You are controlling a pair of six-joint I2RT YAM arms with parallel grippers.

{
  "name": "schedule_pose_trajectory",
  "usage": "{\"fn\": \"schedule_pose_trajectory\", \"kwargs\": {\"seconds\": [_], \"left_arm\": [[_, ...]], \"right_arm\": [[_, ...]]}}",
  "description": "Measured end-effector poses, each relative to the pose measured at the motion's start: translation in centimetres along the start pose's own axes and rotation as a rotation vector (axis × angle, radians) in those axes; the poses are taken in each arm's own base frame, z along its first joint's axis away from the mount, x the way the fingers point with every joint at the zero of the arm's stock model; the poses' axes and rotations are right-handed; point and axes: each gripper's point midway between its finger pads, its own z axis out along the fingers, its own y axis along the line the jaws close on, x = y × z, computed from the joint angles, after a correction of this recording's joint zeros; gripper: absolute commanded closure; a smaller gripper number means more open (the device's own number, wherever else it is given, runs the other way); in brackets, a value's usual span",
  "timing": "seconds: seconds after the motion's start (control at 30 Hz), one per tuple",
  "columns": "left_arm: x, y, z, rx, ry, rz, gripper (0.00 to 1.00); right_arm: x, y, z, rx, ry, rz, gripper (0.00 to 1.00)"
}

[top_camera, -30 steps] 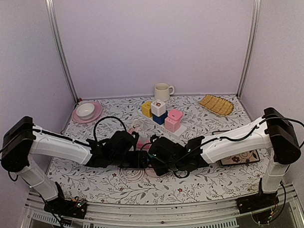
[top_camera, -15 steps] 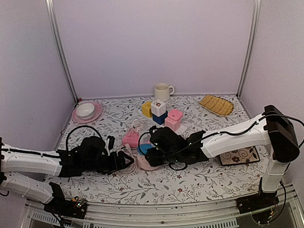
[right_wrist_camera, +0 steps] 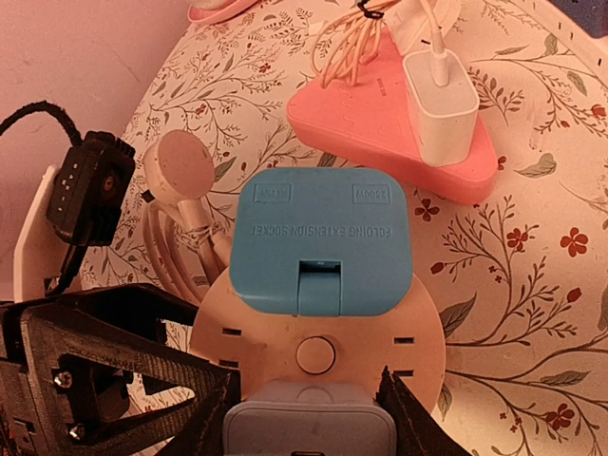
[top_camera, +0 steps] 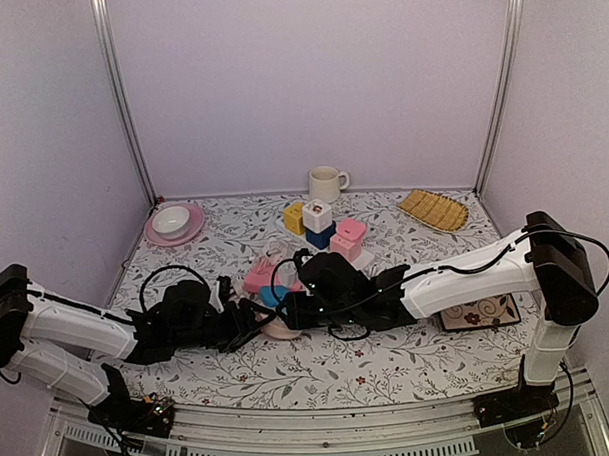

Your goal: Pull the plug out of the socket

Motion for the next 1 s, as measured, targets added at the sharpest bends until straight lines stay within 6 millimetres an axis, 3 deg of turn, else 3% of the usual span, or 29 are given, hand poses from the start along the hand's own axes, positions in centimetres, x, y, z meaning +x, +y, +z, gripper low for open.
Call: {"fn": "schedule_pose_trajectory", "kwargs": {"seconds": [0.17,0.27,0.37,0.67,1.0], "left_arm": [[0.1,0.5,0.5,-0.014,0.000,-0.029,0.57],[-0.1,0.3,0.7,-0.017,-0.009,-0.029,0.82],[-0.7,0.0,1.0,-0.029,-0.027,-0.019,0.99],[-1.1,0.0,1.8,-0.087,-0.030,0.031,1.00],[-0.5,-1.4,2.1,-0.047,-0.003,0.046,1.00]], "right_arm": [[0.3,-0.1,0.1,-0.005,0.009,0.007,0.70],[0.7,-0.2,0.1,-0.004,0.017,0.001,0.70],[1.0,-0.4,0.3,0.004,0.021,-0.011,0.70],[0.9,-1.5,0.2,0.022,0.018,-0.021,0.70],[0.7,-2.0,-1.9,-0.002,-0.013,-0.047,0.70]]}}
